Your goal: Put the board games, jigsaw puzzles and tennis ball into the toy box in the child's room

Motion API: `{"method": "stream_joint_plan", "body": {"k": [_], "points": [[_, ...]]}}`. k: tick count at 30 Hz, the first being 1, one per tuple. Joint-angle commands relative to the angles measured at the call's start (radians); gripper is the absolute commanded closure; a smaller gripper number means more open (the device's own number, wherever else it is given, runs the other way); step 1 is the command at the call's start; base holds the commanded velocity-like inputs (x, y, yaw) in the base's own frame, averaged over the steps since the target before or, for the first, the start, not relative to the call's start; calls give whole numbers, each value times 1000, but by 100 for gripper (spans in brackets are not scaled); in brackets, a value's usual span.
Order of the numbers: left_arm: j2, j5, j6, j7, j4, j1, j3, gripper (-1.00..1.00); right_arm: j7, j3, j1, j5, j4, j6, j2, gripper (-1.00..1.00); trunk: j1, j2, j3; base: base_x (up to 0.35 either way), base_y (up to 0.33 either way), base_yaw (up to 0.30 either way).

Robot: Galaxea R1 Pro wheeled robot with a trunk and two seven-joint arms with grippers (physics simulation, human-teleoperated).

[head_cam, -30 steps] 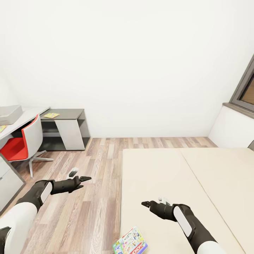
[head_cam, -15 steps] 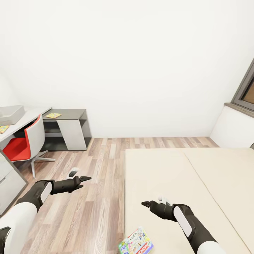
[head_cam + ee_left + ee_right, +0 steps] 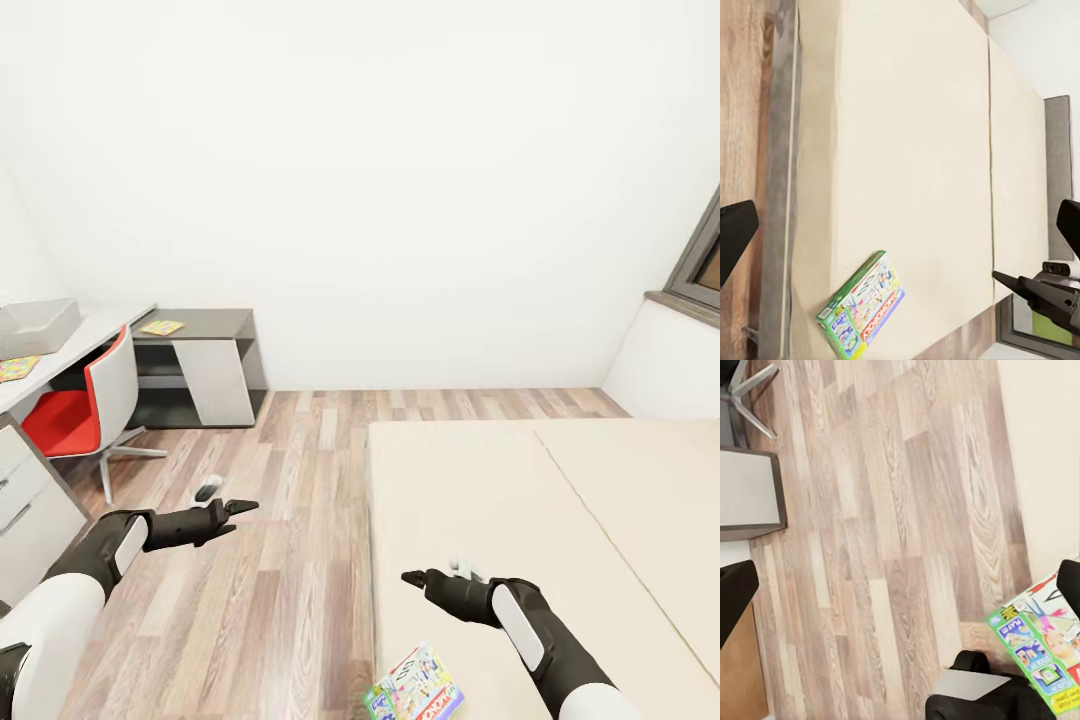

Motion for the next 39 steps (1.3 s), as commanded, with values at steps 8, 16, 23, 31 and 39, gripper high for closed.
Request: {"method": "stream_joint_plan", "body": {"k": [8, 16, 23, 31, 39], "points": [[0, 5, 8, 0, 0, -1, 2, -100, 2, 2, -1, 1, -1, 2, 0, -100, 1, -2, -2, 0, 169, 0], [0, 5, 8, 0, 0, -1, 2, -100, 2, 2, -1, 1, -1, 2, -1, -100, 1, -2, -2, 0, 150, 0], [1, 5, 8, -1, 0, -1, 2, -100, 2, 2, -1, 1, -1, 2, 0, -100, 1, -2, -2, 0, 149, 0], [1, 5, 8, -1, 0, -1, 2, -100, 2, 2, -1, 1, -1, 2, 0, -100, 1, -2, -2, 0, 148, 0], [3, 5, 8, -1, 0, -1, 3, -100, 2, 2, -1, 1, -1, 2, 0, -100, 1, -2, -2, 0, 148, 0]]}}
